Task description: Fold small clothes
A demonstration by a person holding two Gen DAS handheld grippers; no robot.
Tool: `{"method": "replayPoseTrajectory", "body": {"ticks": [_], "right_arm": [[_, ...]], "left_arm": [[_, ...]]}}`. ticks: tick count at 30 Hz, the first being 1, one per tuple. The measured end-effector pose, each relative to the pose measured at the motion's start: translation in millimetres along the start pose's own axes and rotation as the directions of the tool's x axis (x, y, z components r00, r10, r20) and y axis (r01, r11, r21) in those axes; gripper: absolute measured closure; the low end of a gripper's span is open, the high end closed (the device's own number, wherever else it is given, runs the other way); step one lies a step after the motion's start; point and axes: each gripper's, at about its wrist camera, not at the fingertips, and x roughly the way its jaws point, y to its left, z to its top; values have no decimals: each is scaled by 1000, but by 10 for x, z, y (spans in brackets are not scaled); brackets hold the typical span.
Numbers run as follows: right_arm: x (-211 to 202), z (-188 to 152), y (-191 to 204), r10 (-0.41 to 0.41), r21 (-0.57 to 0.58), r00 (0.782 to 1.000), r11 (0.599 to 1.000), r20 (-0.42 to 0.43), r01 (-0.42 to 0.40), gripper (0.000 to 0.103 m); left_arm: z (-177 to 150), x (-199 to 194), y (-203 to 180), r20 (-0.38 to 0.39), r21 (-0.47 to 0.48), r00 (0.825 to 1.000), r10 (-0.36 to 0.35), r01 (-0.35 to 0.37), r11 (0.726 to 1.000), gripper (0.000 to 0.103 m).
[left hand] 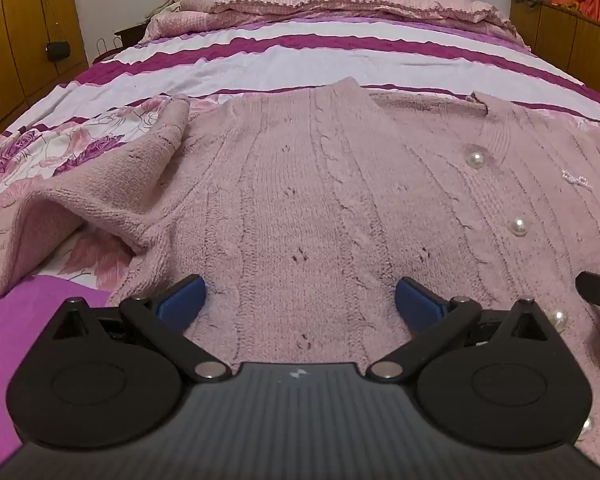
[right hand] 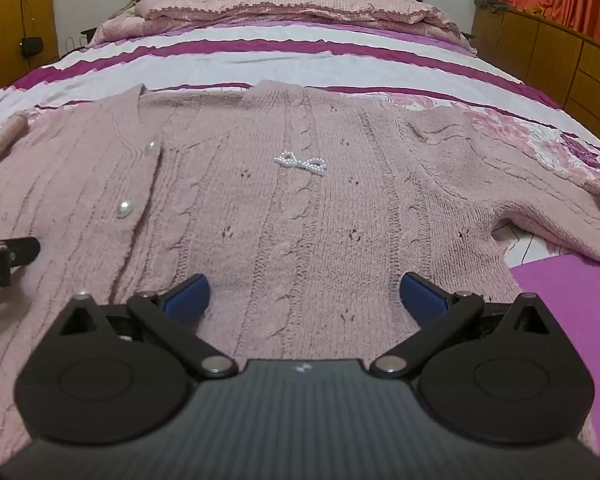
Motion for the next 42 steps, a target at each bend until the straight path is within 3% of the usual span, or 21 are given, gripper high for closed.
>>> {"method": "replayPoseTrajectory", "body": {"ticks": [42], "right_arm": [[8,5,20,-2,-2,1000,1000,-2,2,0]], "left_arm": [[-1,-1,6,-1,-2,1000,-3,3,1000,0]]}}
